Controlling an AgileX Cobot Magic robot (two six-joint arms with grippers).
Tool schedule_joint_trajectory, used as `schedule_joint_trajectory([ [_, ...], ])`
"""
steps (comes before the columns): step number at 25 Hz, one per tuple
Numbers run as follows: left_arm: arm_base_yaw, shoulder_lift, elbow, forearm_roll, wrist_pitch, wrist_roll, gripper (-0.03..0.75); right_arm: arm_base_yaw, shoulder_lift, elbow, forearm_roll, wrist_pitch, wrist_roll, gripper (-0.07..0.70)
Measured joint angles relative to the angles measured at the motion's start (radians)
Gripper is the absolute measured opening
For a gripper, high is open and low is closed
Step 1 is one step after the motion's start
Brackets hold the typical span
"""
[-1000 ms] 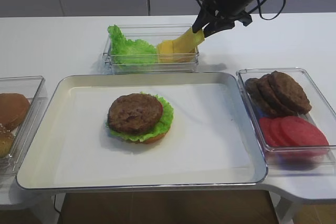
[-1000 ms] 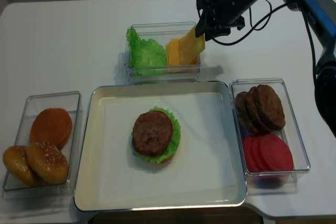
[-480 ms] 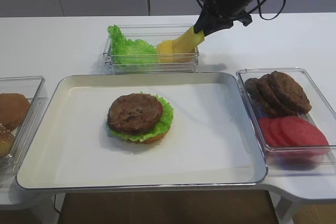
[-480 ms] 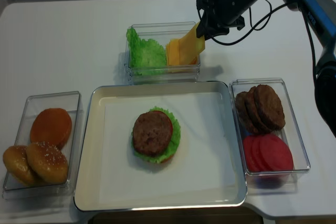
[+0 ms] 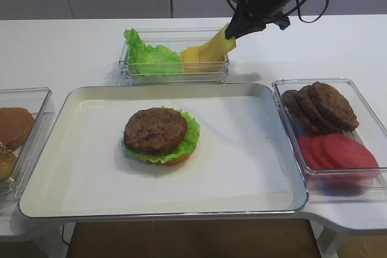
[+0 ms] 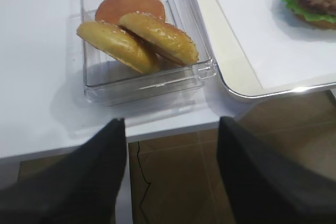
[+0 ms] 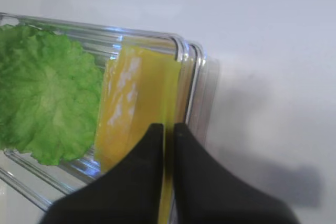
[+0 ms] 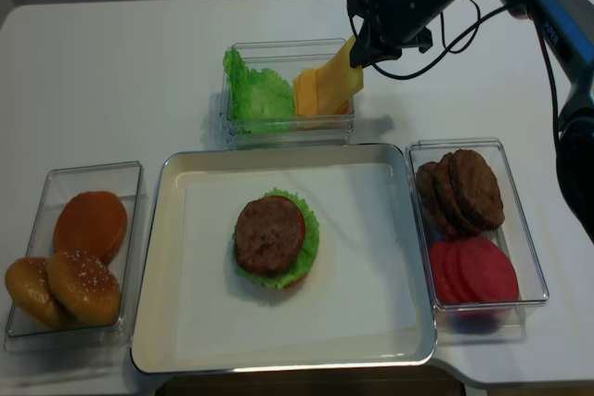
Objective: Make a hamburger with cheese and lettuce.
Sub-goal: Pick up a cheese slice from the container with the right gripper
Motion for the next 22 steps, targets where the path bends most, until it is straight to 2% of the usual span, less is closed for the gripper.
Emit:
schedule_joint_trajectory([
  [13, 0.000, 0.000, 0.000, 0.000, 0.000, 0.000, 0.414, 0.000, -0.007, -0.004, 0.068, 0.027, -0.003, 0.048],
  [22, 0.000, 0.000, 0.000, 0.000, 0.000, 0.000, 0.414, 0.000, -0.016, -0.074, 0.068, 0.076, -0.003, 0.048],
])
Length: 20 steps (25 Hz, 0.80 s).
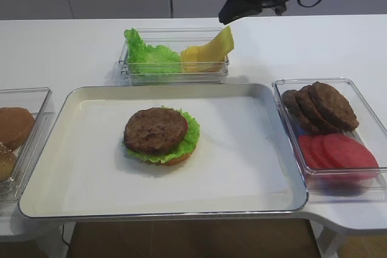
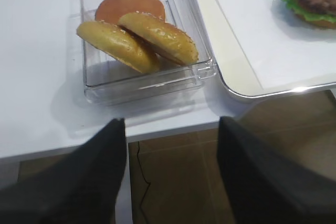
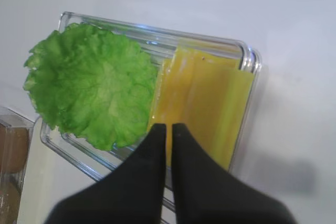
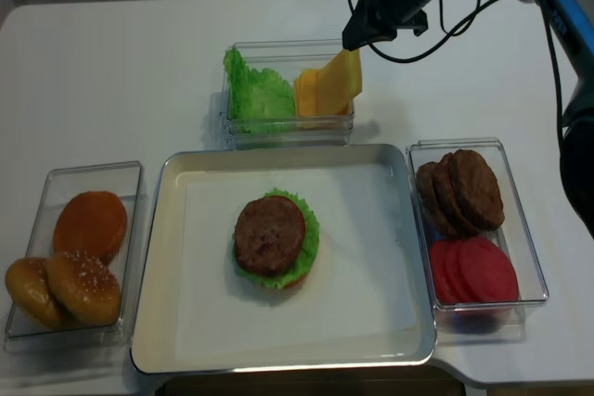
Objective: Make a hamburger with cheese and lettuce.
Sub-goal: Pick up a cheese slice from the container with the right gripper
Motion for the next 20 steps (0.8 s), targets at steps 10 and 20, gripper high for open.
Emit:
schedule_joint_trajectory([
  [10, 0.000, 0.000, 0.000, 0.000, 0.000, 0.000, 0.414, 0.000, -0.012, -0.002, -0.097, -0.028, 0.025, 0.121],
  [20, 0.000, 0.000, 0.000, 0.000, 0.000, 0.000, 0.414, 0.000, 0.028, -0.004, -0.105, -0.042, 0.027, 0.290],
])
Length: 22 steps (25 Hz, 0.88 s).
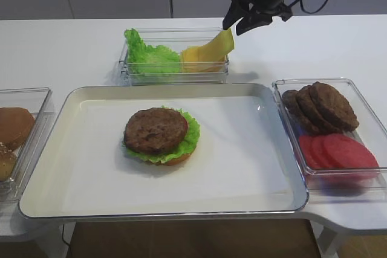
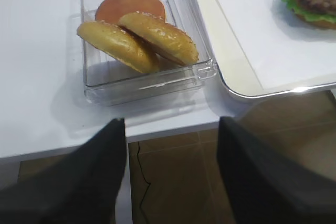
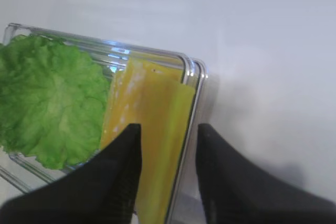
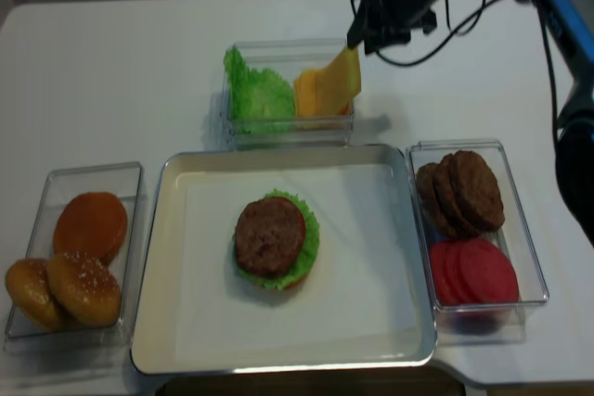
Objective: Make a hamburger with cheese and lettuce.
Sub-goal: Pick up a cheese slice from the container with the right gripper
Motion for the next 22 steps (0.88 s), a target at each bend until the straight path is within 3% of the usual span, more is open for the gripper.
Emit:
schedule_joint_trajectory([
  [22, 0.000, 0.000, 0.000, 0.000, 0.000, 0.000, 0.414, 0.000, 0.036, -0.002, 0.027, -0.007, 0.002, 0.290],
])
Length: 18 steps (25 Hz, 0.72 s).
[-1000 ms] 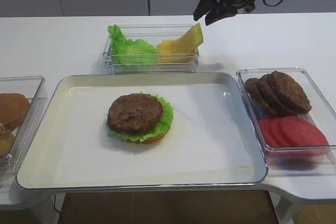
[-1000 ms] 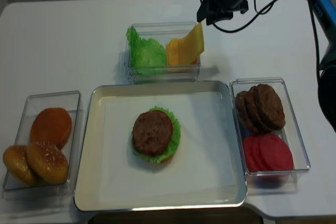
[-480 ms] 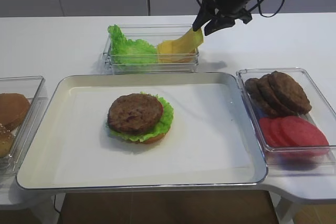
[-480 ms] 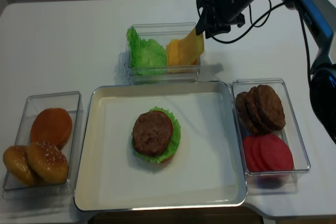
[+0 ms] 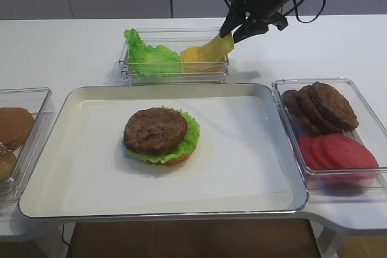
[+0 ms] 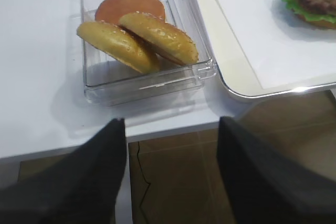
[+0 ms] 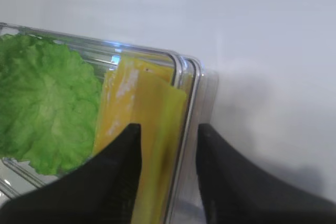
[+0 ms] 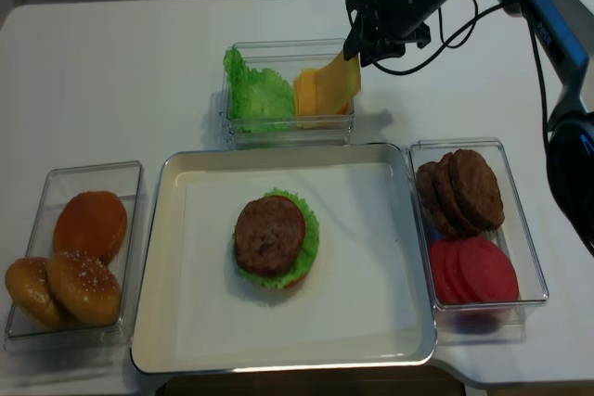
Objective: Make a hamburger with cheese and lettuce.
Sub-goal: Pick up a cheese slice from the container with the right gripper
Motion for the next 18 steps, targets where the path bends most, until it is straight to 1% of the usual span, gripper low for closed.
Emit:
schedule_joint_trajectory([
  [11, 0.000, 0.000, 0.000, 0.000, 0.000, 0.000, 0.414, 0.000, 0.009, 0.000, 0.009, 0.004, 0.000, 0.286],
  [15, 0.000, 0.000, 0.000, 0.000, 0.000, 0.000, 0.414, 0.000, 0.009, 0.000, 0.024, 0.006, 0.000, 0.246],
  [18, 0.000, 0.000, 0.000, 0.000, 0.000, 0.000, 0.414, 0.000, 0.009, 0.000, 0.028, 0.007, 0.000, 0.190],
])
